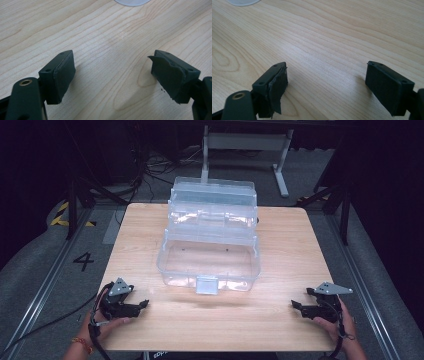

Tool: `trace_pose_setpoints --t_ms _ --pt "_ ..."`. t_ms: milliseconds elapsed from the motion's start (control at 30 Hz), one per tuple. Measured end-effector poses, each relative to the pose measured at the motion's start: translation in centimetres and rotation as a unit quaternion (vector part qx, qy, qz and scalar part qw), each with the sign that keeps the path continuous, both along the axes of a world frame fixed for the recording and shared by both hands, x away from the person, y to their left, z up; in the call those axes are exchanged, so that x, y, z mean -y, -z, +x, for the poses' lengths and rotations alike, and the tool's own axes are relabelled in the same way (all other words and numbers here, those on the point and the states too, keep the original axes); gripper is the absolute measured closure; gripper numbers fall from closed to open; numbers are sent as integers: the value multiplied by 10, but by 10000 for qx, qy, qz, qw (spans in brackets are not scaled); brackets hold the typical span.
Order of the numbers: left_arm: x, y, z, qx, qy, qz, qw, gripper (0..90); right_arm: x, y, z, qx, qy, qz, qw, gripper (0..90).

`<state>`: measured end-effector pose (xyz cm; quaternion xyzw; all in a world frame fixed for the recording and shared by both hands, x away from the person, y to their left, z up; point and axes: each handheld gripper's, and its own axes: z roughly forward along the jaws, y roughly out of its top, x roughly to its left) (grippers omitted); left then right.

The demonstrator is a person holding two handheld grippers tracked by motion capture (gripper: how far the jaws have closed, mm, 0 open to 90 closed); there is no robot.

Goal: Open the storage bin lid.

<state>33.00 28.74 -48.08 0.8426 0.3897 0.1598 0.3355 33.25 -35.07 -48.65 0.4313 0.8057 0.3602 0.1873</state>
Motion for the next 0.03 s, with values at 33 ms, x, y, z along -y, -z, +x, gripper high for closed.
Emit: trace_pose_setpoints --t_ms 33 --pt "1 0 -1 -42 -17 -33 10000 197 0 0 0 0 0 0 10000 183"
